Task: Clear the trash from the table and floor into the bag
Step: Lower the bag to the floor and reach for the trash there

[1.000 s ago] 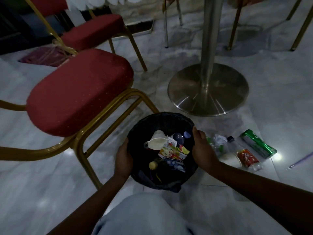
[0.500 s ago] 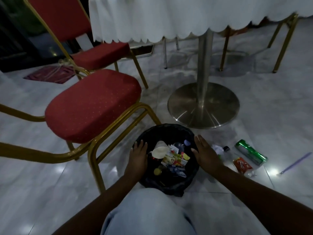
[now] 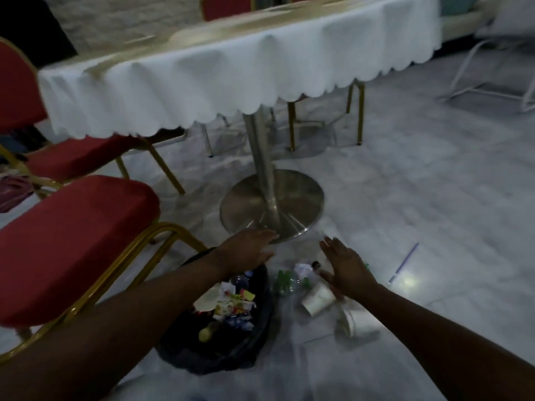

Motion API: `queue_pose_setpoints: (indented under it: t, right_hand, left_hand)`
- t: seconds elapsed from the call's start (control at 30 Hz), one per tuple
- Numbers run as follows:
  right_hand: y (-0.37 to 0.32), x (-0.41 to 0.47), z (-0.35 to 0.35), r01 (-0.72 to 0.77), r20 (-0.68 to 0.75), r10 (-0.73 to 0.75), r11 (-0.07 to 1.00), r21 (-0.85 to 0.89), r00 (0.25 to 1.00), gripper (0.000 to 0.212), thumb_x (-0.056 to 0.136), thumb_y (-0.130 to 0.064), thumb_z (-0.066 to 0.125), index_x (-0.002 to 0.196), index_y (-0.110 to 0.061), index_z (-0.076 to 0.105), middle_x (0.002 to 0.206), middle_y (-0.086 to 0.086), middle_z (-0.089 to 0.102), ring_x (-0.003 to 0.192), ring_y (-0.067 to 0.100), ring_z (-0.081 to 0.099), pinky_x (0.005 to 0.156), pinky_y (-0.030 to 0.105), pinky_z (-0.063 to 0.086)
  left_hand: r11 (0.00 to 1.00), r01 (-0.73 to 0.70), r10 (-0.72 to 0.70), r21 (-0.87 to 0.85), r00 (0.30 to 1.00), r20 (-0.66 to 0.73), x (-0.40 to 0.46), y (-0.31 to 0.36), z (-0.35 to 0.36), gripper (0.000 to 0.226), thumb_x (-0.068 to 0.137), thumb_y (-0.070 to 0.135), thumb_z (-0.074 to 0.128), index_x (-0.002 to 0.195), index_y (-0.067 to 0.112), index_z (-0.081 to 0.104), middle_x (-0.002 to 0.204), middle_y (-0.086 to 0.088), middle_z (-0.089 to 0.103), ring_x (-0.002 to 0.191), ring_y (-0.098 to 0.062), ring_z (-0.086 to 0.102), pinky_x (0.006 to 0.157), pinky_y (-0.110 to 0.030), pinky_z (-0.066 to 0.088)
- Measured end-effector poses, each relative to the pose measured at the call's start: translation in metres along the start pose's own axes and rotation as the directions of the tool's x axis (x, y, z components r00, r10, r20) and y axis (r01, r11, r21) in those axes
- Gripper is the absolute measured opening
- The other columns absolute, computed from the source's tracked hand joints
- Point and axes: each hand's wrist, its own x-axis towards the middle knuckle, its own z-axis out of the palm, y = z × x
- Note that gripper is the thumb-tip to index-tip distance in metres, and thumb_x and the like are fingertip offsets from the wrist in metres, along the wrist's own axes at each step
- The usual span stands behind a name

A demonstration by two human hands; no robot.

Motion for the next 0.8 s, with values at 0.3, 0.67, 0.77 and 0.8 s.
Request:
queue_pose_setpoints:
  t: [0.3, 0.67, 0.77, 0.8]
  right_hand:
    - [0.089, -0.031, -0.01, -0.167, 0.002, 0.169, 0.98, -0.106, 0.986, 0.086, 0.085, -0.048, 0.06, 0.15, -0.019, 0.013, 0.159, 0.003, 0.01, 0.146, 0.022, 0.009, 0.114, 0.043, 0.018]
    - [0.122, -0.054, 0.09, -0.148, 0.284, 0.201, 0.969, -0.197, 0.938, 0.107, 0.076, -0.06, 0.062, 0.15, -0.017, 0.0, 0.16, 0.005, -0.003, 0.146, 0.023, -0.007, 0.115, 0.05, 0.003]
    - [0.122, -0.06, 0.117, -0.149, 0.351, 0.217, 0.966, -0.212, 0.911, 0.11, 0.075, -0.058, 0.065, 0.15, -0.018, -0.005, 0.159, 0.005, -0.006, 0.145, 0.024, -0.009, 0.115, 0.051, -0.001]
    - [0.12, -0.061, 0.125, -0.154, 0.367, 0.226, 0.964, -0.215, 0.902, 0.111, 0.075, -0.057, 0.067, 0.15, -0.018, -0.005, 0.159, 0.005, -0.006, 0.145, 0.024, -0.009, 0.115, 0.051, -0.001]
  left_hand:
    - [0.996, -0.087, 0.086, 0.028, 0.996, 0.032, 0.115, 0.08, 0.046, 0.06, 0.091, 0.043, 0.053, 0.139, 0.01, 0.041, 0.142, -0.012, 0.045, 0.127, -0.027, 0.044, 0.104, -0.035, 0.033]
    - [0.953, 0.279, -0.255, -0.115, 0.948, 0.192, 0.082, 0.12, 0.251, 0.045, 0.082, 0.028, 0.049, 0.122, 0.009, 0.054, 0.122, -0.014, 0.057, 0.111, -0.034, 0.055, 0.089, -0.044, 0.048]
    - [0.935, 0.345, -0.315, -0.084, 0.915, 0.252, 0.07, 0.121, 0.291, 0.051, 0.078, 0.023, 0.036, 0.12, 0.006, 0.061, 0.122, -0.015, 0.062, 0.105, -0.033, 0.063, 0.077, -0.04, 0.056]
    - [0.927, 0.37, -0.342, -0.064, 0.903, 0.262, 0.066, 0.12, 0.298, 0.054, 0.076, 0.022, 0.036, 0.12, 0.007, 0.062, 0.121, -0.015, 0.063, 0.102, -0.031, 0.064, 0.073, -0.038, 0.057]
